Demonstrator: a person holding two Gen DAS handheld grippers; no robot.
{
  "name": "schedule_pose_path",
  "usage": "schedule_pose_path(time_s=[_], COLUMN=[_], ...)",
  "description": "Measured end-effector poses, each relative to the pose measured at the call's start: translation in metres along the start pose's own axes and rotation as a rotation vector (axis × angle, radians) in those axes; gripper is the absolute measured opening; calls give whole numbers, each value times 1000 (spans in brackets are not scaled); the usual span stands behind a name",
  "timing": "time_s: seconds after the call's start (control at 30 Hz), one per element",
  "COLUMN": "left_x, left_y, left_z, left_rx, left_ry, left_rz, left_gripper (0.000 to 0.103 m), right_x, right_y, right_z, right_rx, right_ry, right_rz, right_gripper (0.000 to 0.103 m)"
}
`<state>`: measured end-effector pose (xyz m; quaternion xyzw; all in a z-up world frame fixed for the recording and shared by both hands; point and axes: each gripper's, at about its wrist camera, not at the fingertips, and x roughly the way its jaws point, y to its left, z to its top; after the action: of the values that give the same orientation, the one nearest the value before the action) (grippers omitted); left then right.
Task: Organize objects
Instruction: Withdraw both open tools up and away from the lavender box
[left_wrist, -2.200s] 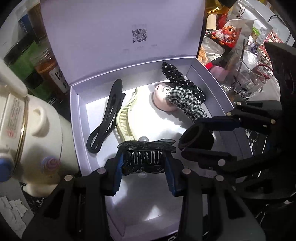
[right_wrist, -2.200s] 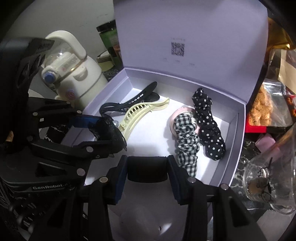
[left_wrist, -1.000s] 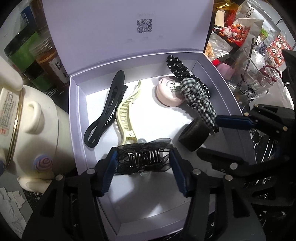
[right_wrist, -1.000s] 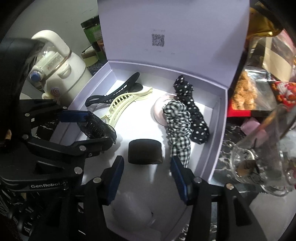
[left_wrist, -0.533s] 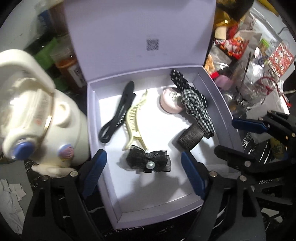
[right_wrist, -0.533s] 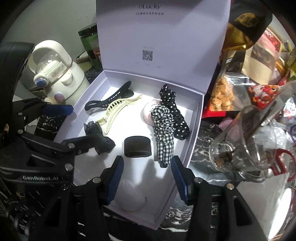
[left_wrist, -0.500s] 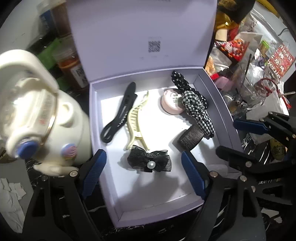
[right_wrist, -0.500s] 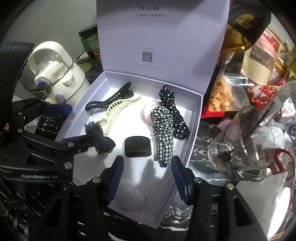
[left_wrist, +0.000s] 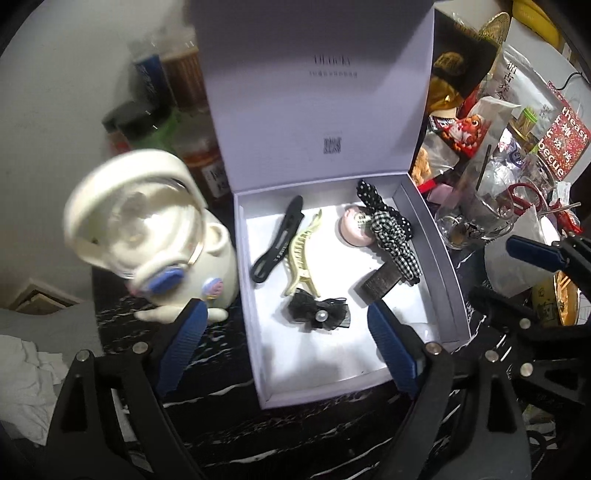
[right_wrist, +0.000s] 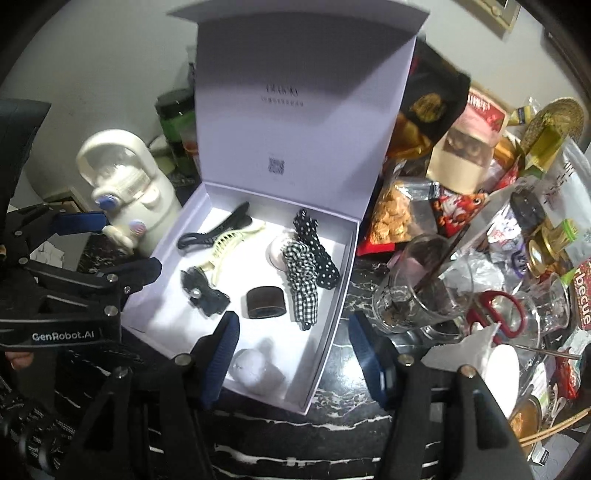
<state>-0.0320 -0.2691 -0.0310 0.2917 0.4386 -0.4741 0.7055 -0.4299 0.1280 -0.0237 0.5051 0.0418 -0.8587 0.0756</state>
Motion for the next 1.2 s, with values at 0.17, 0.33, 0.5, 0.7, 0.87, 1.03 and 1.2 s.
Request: schedule_pose_path(time_s=[0.17,0.33,0.5,0.7,0.87,1.03,1.2], left_x=[-30,-66,-103,-142,-168,-186,-199], left_y=[6,8,7,2,-2,-2,0], left_z=[-3,-13,-22,-33,-46,-62,-83], left_rx=[-9,-5,-9,27,55,22,-7], left_ry=[-37,-95,-145,-182,-209,-208,-217], left_rz=[2,58,49,24,20,33,23], left_gripper=[88,88,88,88,88,88,88], right_x=[-28,-57,-88,-127,-151,-165,-170], right_y=[5,11,15,17,19,21,22], right_z=[-3,-10,-18,-30,-44,-62,-80], right_rx=[10,11,39,65,88,118,170], right_ry=[-30,-71,-107,-128,-142,-139,-150], right_rz=[21,20,47,19,19,5,-21], right_gripper=[71,79,87,88,89,89,89])
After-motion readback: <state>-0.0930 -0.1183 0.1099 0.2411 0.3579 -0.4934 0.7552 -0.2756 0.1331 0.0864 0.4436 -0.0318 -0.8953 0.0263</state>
